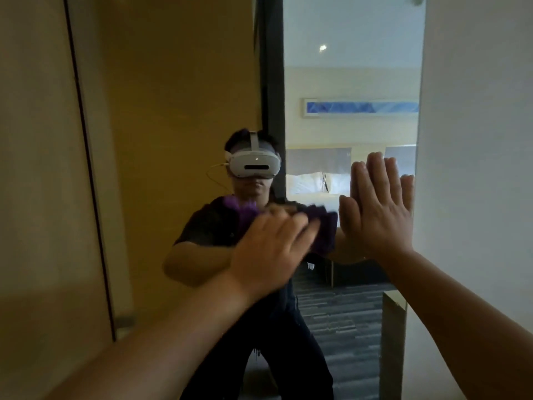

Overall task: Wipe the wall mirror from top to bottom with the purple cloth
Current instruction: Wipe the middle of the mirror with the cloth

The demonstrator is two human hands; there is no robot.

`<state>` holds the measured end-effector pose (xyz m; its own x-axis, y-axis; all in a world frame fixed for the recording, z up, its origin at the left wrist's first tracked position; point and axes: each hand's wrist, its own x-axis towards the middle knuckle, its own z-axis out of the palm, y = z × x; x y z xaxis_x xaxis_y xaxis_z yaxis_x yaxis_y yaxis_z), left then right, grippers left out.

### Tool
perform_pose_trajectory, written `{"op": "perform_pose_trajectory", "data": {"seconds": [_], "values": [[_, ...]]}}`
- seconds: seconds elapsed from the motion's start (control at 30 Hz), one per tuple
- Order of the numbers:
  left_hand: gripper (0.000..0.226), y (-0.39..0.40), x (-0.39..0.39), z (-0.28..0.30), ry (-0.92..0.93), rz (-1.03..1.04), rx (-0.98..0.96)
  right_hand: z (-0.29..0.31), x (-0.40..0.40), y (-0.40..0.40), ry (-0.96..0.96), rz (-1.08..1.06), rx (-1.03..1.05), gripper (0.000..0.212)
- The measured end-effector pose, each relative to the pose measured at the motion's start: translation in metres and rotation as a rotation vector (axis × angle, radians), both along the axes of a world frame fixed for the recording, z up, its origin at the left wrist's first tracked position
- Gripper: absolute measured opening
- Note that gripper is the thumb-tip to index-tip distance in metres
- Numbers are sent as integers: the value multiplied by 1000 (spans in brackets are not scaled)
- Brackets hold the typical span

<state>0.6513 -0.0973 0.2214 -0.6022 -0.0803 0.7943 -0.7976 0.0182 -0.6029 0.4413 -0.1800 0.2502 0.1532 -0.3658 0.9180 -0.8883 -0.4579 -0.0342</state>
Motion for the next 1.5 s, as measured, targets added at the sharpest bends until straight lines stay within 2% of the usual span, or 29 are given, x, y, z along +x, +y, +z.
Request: {"op": "perform_pose_trajectory", "data": {"seconds": [0.1,0.17,0.3,0.53,0.63,0.73,0.87,0.93,1.03,1.23,1.37,1.5], "values": [[37,3,-3,-78,-1,41,79,1,-1,1,-13,18,6,64],[35,1,-6,-106,18,49,121,0,1,1,-9,14,-5,64],[35,-1,-9,-111,41,41,93,0,-7,-2,-18,61,-23,62],[38,5,-11,-98,47,-1,93,-8,-35,-7,-32,1,58,61],[38,5,-17,-51,118,-116,61,-8,-34,-10,-44,25,72,59],[31,-2,-24,42,157,-156,-96,-11,-35,-15,-37,26,70,60],[35,-14,-34,166,193,-113,-280,-13,-34,-20,-41,34,39,59],[36,-23,-42,203,179,-58,-289,-12,-33,-20,-52,31,43,58],[40,-36,-51,224,154,22,-236,-13,-33,-18,-66,50,27,58],[40,-39,-55,197,141,47,-191,-14,-35,-23,-57,63,-7,58],[39,-36,-60,132,53,32,-95,-14,-35,-26,-96,111,-35,57],[38,-29,-64,59,58,29,-21,-18,-42,-25,-158,202,-102,52]]}}
